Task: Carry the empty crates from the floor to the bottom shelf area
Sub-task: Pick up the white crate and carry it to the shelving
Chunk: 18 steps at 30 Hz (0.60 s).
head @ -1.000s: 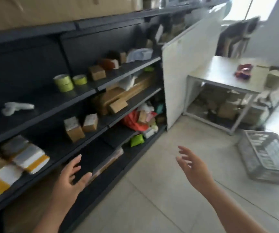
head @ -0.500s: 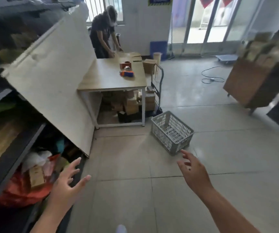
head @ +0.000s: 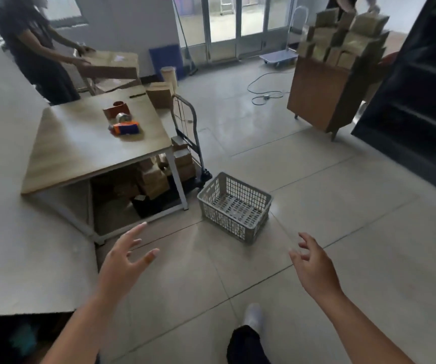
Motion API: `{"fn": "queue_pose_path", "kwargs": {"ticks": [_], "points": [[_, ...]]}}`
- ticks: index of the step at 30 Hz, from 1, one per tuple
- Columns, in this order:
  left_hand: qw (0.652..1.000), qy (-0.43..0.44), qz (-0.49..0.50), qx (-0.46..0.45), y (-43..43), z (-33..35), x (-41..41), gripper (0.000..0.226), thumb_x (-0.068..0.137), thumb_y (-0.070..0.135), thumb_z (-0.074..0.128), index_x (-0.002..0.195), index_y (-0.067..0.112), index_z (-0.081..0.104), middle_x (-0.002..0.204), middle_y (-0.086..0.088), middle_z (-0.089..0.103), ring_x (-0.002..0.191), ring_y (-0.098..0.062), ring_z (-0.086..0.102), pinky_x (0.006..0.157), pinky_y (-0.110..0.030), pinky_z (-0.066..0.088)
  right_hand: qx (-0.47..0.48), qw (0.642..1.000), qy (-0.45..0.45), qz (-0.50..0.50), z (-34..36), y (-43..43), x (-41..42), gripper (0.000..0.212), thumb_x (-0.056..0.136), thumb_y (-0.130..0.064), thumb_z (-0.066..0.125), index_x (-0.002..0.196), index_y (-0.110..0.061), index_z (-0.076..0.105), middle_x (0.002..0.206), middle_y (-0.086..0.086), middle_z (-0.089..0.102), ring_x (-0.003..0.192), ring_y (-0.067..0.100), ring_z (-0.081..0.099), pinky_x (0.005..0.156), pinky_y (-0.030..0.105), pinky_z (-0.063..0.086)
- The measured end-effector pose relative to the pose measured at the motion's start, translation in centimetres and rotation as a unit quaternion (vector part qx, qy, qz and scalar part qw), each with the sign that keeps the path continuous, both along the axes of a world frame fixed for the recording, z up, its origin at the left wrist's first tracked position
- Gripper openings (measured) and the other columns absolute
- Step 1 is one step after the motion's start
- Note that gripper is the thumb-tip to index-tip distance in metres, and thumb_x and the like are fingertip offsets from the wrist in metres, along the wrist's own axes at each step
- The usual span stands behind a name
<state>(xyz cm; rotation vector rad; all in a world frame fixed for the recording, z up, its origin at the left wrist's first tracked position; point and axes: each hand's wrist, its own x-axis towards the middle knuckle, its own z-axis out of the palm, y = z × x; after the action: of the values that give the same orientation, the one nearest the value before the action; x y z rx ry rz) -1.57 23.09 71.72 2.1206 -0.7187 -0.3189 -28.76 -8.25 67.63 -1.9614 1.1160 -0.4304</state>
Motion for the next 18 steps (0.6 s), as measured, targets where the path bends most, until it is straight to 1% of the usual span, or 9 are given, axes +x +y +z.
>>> {"fn": "queue_pose_path", "kwargs": {"ticks": [3, 6, 10, 15, 18], "points": [[1.000, 0.007, -0.004, 0.010, -5.5, -0.7, 5.3, 0.078, 0.073, 0.052, 0.071, 0.145, 0.035, 0.046, 0.146, 0.007, 0.050, 0.122, -0.015, 0.055, 0.101, -0.043, 0.045, 0.013, 1.000, 0.007, -0.010, -1.9, -4.3, 4.7, 0.051, 0.090, -0.032, 0.059, 0.138, -0.024, 0.044, 0.124, 0.003, 0.057, 0.098, 0.016, 0.060, 0.079, 0.034, 0.048], [1.000, 0.017, -0.004, 0.022, -10.8, -1.2, 10.5, 0.079, 0.073, 0.055, 0.071, 0.145, 0.037, 0.046, 0.145, 0.009, 0.051, 0.122, -0.014, 0.056, 0.102, -0.046, 0.046, 0.022, 0.999, 0.019, -0.015, -3.5, -9.2, 9.7, 0.051, 0.090, -0.033, 0.058, 0.138, -0.024, 0.044, 0.126, 0.003, 0.057, 0.099, 0.017, 0.061, 0.083, 0.035, 0.048], [0.998, 0.040, 0.003, 0.044, -17.1, -1.7, 16.2, 0.082, 0.069, 0.058, 0.069, 0.145, 0.036, 0.046, 0.146, 0.006, 0.050, 0.124, -0.018, 0.055, 0.102, -0.051, 0.046, 0.044, 0.998, 0.047, -0.017, -4.8, -15.1, 15.7, 0.053, 0.090, -0.033, 0.058, 0.140, -0.025, 0.043, 0.128, 0.003, 0.056, 0.101, 0.019, 0.062, 0.081, 0.031, 0.044], [0.993, 0.058, -0.022, 0.101, -23.9, -4.7, 22.7, 0.082, 0.071, 0.060, 0.066, 0.146, 0.038, 0.043, 0.147, 0.007, 0.049, 0.125, -0.017, 0.053, 0.102, -0.048, 0.046, 0.060, 0.995, 0.073, -0.041, -6.6, -20.9, 21.0, 0.053, 0.090, -0.038, 0.056, 0.140, -0.030, 0.040, 0.127, 0.000, 0.054, 0.097, 0.015, 0.060, 0.080, 0.031, 0.044], [0.987, 0.074, -0.047, 0.132, -28.2, -7.7, 27.1, 0.078, 0.071, 0.061, 0.068, 0.143, 0.047, 0.042, 0.145, 0.008, 0.051, 0.120, -0.012, 0.053, 0.097, -0.044, 0.048, 0.064, 0.991, 0.104, -0.060, -8.7, -23.5, 24.0, 0.054, 0.090, -0.041, 0.054, 0.141, -0.032, 0.040, 0.128, -0.002, 0.054, 0.099, 0.015, 0.059, 0.084, 0.036, 0.048]]}}
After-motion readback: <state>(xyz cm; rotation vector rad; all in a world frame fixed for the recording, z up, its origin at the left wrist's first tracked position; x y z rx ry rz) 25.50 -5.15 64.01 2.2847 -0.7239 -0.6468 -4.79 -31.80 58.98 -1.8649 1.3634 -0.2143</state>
